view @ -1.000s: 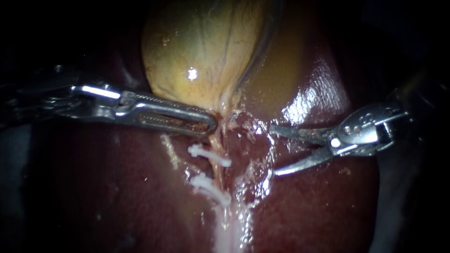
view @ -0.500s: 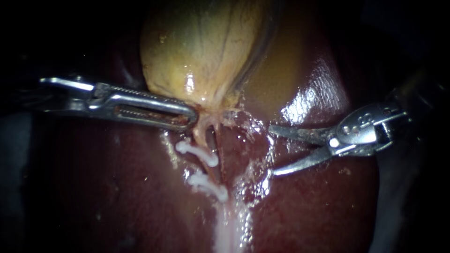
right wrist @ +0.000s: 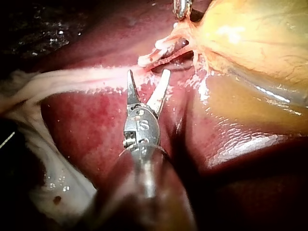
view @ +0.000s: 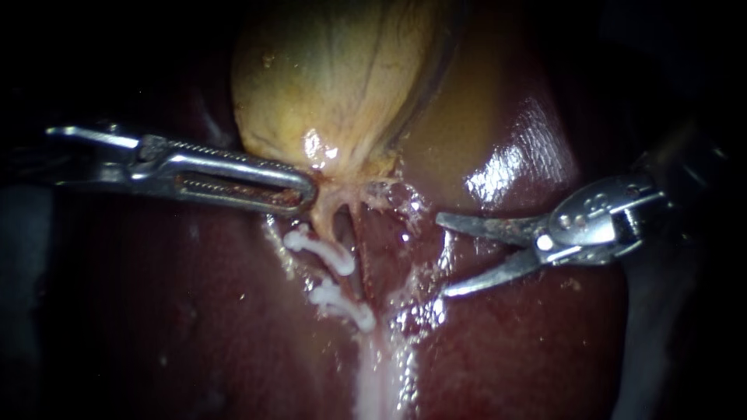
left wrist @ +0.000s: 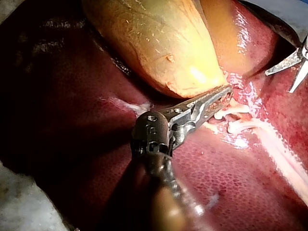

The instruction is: Go to the cutting position left tube

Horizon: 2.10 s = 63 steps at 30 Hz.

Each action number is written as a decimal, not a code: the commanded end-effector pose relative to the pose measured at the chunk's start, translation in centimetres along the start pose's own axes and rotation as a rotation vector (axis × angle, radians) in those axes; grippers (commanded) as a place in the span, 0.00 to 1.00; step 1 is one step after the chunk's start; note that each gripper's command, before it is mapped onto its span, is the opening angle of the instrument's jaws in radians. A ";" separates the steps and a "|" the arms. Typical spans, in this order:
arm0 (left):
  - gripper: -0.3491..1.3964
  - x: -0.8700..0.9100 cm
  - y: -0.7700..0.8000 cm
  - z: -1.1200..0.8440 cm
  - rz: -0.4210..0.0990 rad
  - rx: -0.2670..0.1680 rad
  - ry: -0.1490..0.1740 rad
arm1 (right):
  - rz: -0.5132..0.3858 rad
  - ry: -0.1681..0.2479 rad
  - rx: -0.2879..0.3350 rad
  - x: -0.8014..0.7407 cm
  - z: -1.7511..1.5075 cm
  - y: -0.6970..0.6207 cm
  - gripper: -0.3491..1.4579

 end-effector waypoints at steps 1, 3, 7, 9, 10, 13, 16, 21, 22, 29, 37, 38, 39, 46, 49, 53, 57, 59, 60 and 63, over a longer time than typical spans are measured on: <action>0.00 0.00 0.00 0.00 0.000 0.001 0.000 | -0.001 0.002 0.004 -0.01 0.05 -0.01 0.98; 0.00 0.00 0.00 0.00 0.000 0.001 0.000 | -0.010 0.002 0.011 -0.02 0.13 -0.04 0.98; 0.00 0.00 0.00 0.00 0.000 0.001 0.000 | -0.002 0.001 0.016 -0.05 0.30 -0.07 0.98; 0.00 0.00 0.00 0.01 0.000 0.001 0.000 | 0.000 0.001 0.024 -0.07 0.40 -0.10 0.98; 0.00 0.00 0.00 0.01 0.000 0.001 0.000 | 0.004 -0.001 0.026 -0.08 0.45 -0.11 0.98; 0.00 0.00 0.01 0.01 0.000 0.001 0.000 | 0.004 -0.011 0.032 -0.13 0.60 -0.15 0.98; 0.00 0.00 0.02 0.01 0.000 0.002 0.001 | 0.011 -0.018 0.038 -0.18 0.74 -0.17 0.98; 0.00 0.00 0.04 0.02 -0.001 0.003 0.001 | 0.022 -0.027 0.038 -0.25 0.92 -0.19 0.98; 0.00 0.00 0.04 0.02 -0.001 0.003 0.001 | 0.027 -0.027 0.039 -0.26 0.96 -0.19 0.98; 0.00 0.00 0.06 0.03 -0.001 0.004 0.002 | 0.036 -0.030 0.037 -0.29 1.15 -0.19 0.98; 0.00 0.00 0.07 0.05 -0.001 0.005 0.003 | 0.055 -0.027 0.034 -0.27 1.33 -0.15 0.98; 0.00 0.00 0.07 0.05 -0.001 0.005 0.003 | 0.055 -0.024 0.033 -0.26 1.34 -0.14 0.98; 0.00 0.00 0.07 0.05 -0.001 0.005 0.003 | 0.062 -0.021 0.031 -0.26 1.36 -0.13 0.98; 0.00 0.00 0.07 0.06 -0.001 0.006 0.003 | 0.107 0.023 0.026 -0.23 1.48 -0.06 0.98; 0.00 0.00 0.08 0.07 -0.001 0.006 0.003 | 0.125 0.045 0.027 -0.20 1.54 -0.05 0.98; 0.00 0.00 0.09 0.07 -0.001 0.006 0.003 | 0.154 0.060 0.030 -0.17 1.60 -0.04 0.98; 0.00 0.00 0.09 0.07 -0.001 0.006 0.003 | 0.170 0.067 0.036 -0.17 1.66 -0.04 0.98; 0.00 0.00 0.09 0.07 -0.001 0.006 0.003 | 0.175 0.067 0.036 -0.17 1.68 -0.05 0.98; 0.00 0.00 0.09 0.07 -0.001 0.006 0.003 | 0.174 0.067 0.037 -0.17 1.70 -0.05 0.98; 0.00 0.00 0.09 0.07 -0.001 0.006 0.003 | 0.178 0.068 0.040 -0.17 1.74 -0.06 0.98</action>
